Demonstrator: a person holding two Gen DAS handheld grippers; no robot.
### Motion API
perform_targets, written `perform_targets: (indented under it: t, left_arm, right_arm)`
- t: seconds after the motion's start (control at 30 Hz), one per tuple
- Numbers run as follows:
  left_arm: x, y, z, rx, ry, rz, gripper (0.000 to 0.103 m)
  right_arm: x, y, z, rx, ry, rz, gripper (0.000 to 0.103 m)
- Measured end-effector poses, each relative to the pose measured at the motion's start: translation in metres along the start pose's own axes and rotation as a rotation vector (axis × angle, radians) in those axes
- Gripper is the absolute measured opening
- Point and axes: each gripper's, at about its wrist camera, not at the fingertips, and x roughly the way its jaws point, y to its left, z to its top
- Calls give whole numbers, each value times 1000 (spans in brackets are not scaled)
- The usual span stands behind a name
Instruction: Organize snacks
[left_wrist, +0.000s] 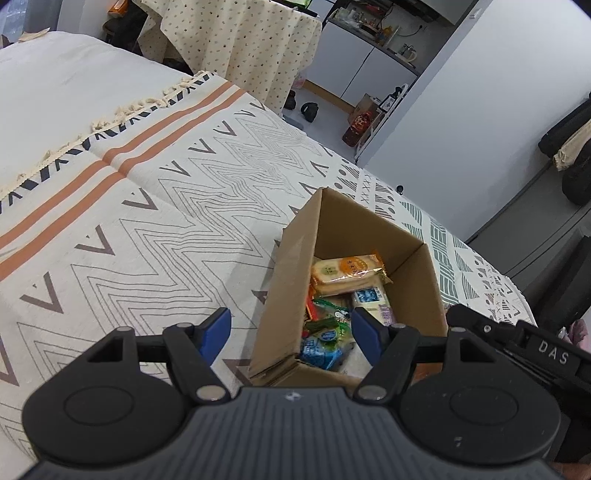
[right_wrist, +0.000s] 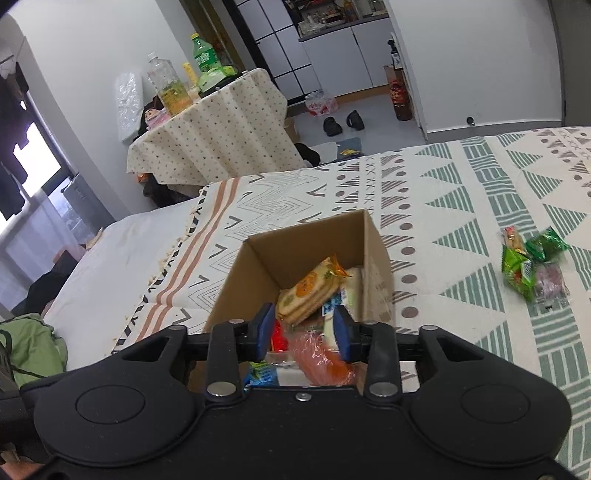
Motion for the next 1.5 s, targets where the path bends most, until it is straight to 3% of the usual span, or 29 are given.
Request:
perform_targets:
  t: [0.4,0.53,0.93,1.03,1.2,1.27,1.5]
  left_arm:
    - [-5,-50,-3,94,-13,-47,71]
    - [-4,-67,-8,122,-11,-58,75]
    - [10,-129,-24,239,-5,-117,77]
    - [16,-146,-26,274,0,-133,79]
    - [29,-172,-31,319,12,-136,86]
    - [35,-181,-33,337,11,-134,87]
    - [61,-204,-40,350,45,-124,88]
  right_arm:
    - [-32,-41,-5,31,-18,-72,37]
    - [-42,-60,-9,41,-15,-107,38]
    - [-64,-119,-21,96,-26,-190,50]
    - [-65,-132,-22,111,-28,-208,61]
    - [-67,-150,-18,121,-44,-221,90]
    - [-68,-156,-17,122,-54,-224,96]
    - [-63,-183,-12,171,-62,-209,96]
